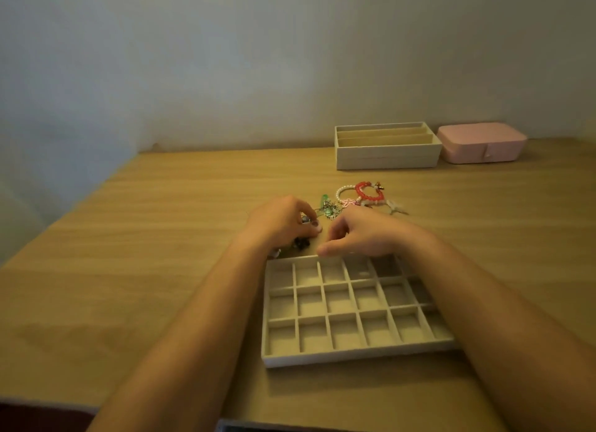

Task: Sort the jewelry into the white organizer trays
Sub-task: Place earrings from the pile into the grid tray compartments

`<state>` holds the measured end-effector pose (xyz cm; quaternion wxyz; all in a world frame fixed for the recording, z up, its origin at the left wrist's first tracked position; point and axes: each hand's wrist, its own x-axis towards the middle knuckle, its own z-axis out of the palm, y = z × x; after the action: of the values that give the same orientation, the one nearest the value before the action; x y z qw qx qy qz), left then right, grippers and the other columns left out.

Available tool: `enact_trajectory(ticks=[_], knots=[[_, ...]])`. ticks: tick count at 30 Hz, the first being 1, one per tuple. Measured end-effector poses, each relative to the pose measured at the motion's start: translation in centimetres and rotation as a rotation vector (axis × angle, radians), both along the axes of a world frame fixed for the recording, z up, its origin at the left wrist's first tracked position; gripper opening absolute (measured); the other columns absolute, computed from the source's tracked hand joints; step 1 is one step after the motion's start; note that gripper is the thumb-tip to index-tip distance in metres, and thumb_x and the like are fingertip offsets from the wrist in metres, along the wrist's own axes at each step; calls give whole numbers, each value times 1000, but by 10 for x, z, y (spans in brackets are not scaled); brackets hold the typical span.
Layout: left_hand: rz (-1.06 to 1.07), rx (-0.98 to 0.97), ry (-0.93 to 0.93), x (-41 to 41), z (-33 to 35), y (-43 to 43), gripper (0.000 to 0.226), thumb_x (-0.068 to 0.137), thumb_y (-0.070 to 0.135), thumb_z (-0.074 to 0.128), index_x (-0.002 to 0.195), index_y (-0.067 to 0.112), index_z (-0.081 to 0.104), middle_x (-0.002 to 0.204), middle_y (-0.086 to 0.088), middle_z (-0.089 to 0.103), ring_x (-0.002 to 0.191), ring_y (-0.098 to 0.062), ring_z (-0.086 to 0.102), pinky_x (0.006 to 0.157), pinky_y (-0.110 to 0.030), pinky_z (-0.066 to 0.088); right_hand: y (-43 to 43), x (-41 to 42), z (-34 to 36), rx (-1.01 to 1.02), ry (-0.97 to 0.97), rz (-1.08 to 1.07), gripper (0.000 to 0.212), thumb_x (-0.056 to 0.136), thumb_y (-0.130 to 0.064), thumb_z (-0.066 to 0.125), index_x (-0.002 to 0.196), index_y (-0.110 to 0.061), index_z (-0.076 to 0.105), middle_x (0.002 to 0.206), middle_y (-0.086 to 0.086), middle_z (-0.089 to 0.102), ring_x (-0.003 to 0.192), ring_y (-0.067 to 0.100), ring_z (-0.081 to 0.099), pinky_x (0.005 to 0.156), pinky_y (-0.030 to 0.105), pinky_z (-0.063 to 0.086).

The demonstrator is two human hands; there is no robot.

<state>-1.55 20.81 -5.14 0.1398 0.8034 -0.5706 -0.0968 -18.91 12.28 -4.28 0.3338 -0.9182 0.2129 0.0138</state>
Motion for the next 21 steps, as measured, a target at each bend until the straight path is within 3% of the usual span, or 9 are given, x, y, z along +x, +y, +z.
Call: enact_trajectory(ticks=[3,6,8,13,17,21], knots=[[4,-28,-14,0,-1,-3,29,82,57,71,105,39,72,92,11,67,84,-14,63,73,-33,55,-8,6,-1,-20,-12,-27,32,81,-54,77,84,-22,79,85,6,74,82,21,69,75,43,57],[7,-68,21,2,0,-4,23,80,54,75,98,41,67,86,13,59,74,-8,55,62,-28,43,-17,7,-6,11,-62,-76,37,77,-54,81,80,-18,77,76,2,71,69,10,62,65,33,51],[-6,-93,34,3,0,-4,22,81,49,77,94,40,61,87,12,56,72,-3,50,59,-28,39,-20,6,-9,12,-101,-86,31,80,-51,80,80,-20,76,76,-2,72,70,7,64,66,29,54],[-28,-179,83,1,2,-1,15,82,40,78,86,37,64,94,10,59,84,-10,56,72,-34,52,-21,10,-15,-146,-241,-165,14,89,-41,75,89,-27,71,84,-8,69,79,6,65,74,34,61],[-30,-329,247,-4,6,7,13,84,36,77,88,33,66,90,15,65,83,-5,60,68,-23,51,-20,8,-16,-228,-384,-208,21,88,-44,75,100,-31,63,94,-14,61,87,4,59,70,23,54],[-82,-401,431,-12,11,17,14,86,24,77,93,17,69,83,5,72,77,-8,68,69,-25,57,-15,8,-14,-185,-441,-148,12,94,-43,67,100,-33,69,90,-20,63,84,1,61,72,22,51]])
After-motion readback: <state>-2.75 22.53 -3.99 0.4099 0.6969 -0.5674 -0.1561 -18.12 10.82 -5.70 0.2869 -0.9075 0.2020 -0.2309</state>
